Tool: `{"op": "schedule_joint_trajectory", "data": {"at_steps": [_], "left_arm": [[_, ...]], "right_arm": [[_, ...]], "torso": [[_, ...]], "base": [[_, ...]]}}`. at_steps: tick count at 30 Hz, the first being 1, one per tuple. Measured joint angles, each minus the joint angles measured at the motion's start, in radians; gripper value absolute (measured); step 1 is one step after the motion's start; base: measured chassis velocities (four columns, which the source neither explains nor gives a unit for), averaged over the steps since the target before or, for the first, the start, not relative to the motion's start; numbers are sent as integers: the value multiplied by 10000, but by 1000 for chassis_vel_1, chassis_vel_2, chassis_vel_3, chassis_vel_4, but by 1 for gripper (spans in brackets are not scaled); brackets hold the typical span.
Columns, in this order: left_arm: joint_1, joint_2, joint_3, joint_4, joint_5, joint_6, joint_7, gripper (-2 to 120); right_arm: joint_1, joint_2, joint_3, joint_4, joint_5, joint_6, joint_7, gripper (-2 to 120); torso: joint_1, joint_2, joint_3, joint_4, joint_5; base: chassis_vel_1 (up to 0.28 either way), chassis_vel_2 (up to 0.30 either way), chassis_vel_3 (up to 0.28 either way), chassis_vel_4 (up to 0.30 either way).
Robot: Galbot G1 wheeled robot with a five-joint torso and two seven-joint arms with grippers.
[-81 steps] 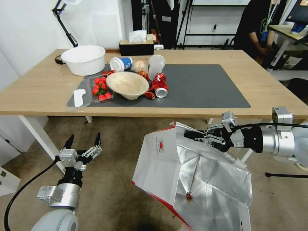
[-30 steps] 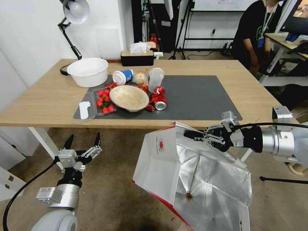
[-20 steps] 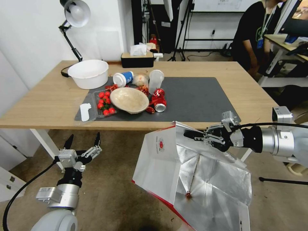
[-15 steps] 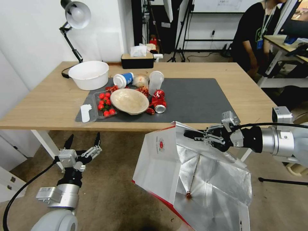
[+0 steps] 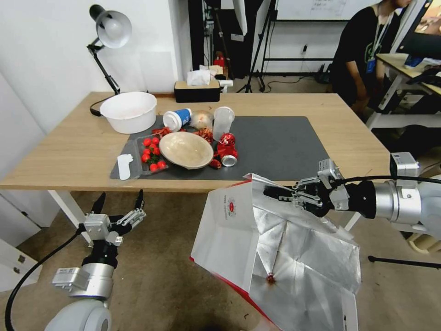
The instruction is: Pick up the food delivery bag from the floor and place it on the table.
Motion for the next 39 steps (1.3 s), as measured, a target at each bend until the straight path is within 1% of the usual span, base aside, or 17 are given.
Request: {"op": "schedule_joint_trajectory", "data": {"at_steps": [2,7,9,13,16,23,39], "left_arm": [[-1,4,0,0,-1,1,-2,100],[0,7,1,0,-1,1,-4,100],[3,10,4,1,-1,1,-9,100],[9,11,22,4,1,0,-50,100],[0,26,77,23,35,-82,-187,100],[6,62,71,1,97,-79,-193,100],[41,62,46,29,110,-176,-180,100]], "right_arm": [[0,-4,-2,-2,-4,5,0,0],[0,-10,-4,-1,-6,9,0,0],[0,-15,-8,-1,-9,12,0,0],[0,-16,-11,-1,-12,14,0,0],[-9,-15,-14,-8,-17,15,0,0],[-13,-16,-25,-1,-19,14,17,0],[-113,8,39,123,30,-2,66,0]], "torso": [[73,167,96,1,0],[148,351,202,0,-1],[226,533,308,0,0],[294,690,395,0,0],[412,962,548,0,0],[443,1033,589,0,0],[418,971,554,0,0]], "base": [[0,0,0,0],[0,0,0,0],[0,0,0,0],[0,0,0,0],[0,0,0,0],[0,0,0,0],[0,0,0,0]]}}
